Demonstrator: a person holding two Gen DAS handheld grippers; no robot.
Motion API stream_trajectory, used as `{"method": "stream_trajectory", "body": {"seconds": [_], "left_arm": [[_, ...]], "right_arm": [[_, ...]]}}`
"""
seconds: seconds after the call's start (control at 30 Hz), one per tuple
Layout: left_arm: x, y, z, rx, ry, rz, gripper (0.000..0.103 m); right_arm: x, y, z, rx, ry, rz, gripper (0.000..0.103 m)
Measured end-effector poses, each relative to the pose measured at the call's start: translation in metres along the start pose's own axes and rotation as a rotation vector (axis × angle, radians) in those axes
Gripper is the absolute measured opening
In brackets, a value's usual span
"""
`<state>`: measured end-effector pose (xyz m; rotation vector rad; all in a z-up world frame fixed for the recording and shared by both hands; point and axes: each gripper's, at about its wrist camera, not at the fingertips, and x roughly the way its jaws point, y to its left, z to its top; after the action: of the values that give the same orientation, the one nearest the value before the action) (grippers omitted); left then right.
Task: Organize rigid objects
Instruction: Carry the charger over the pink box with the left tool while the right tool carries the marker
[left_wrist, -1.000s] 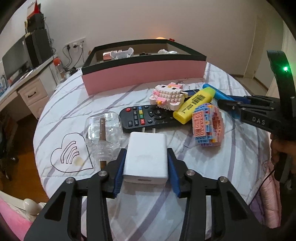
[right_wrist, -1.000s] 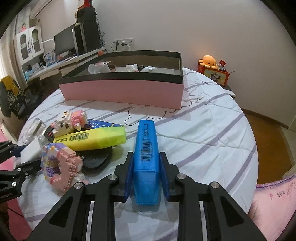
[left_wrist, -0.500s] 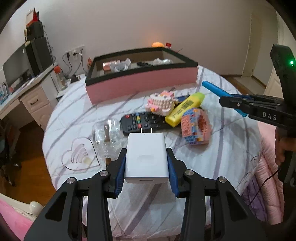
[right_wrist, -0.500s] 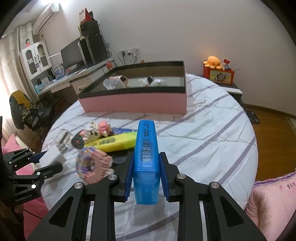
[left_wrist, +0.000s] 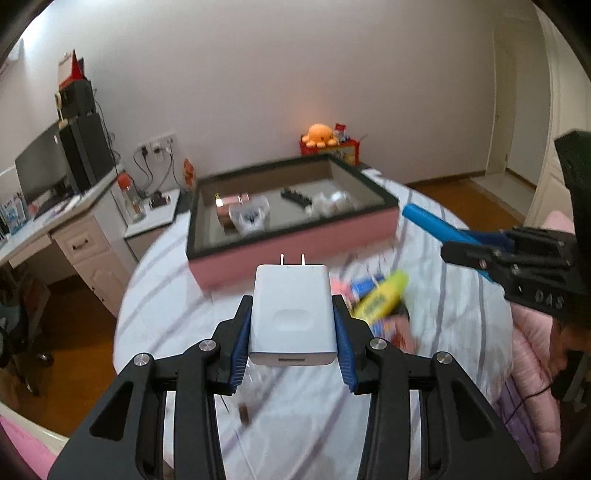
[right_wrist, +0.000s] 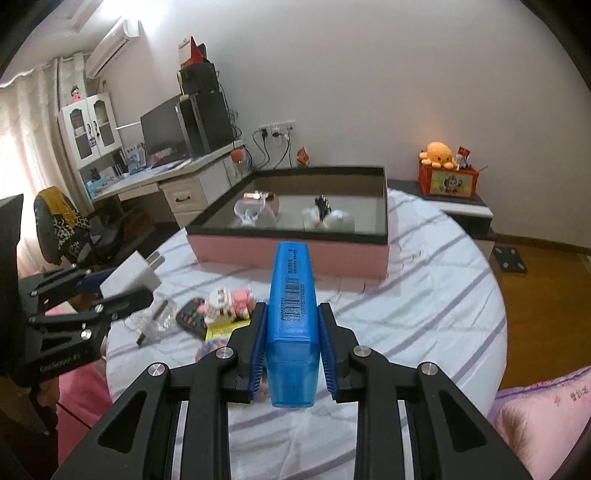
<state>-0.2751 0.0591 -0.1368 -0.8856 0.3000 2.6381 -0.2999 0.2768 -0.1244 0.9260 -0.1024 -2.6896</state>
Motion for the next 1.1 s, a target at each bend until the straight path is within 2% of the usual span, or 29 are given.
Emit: {"method": "stream_trajectory", "body": {"seconds": [0.13,0.27,0.43,0.67,0.87,1.1], "left_arm": [[0.0,0.004,0.025,0.01,-0.039,0.009,0.041],[0.005,0.015,0.054,-0.001,-0.07,-0.054,0.041],[0.03,0.038,0.088,-0.007,-0.065,-0.027,0.041],[0.086,0.077,0.114,-0.029,0.009,0.01,0.041],[0.137,0.093,0.126,-0.029,0.073,-0.009,0.041],[0.191,0.104,0.12,-0.034,0.165,0.013,0.041]], "right_arm": [[-0.002,-0.001,0.017,-0.013,-0.03,0.017,0.027],[0.003,-0.004,0.032,-0.034,-0.041,0.012,0.027],[0.018,-0.012,0.056,-0.063,-0.046,-0.002,0.027],[0.054,-0.028,0.091,-0.093,-0.025,-0.045,0.027],[0.106,-0.038,0.113,-0.113,0.034,-0.069,0.027],[0.161,-0.052,0.125,-0.12,0.116,-0.109,0.027]]}}
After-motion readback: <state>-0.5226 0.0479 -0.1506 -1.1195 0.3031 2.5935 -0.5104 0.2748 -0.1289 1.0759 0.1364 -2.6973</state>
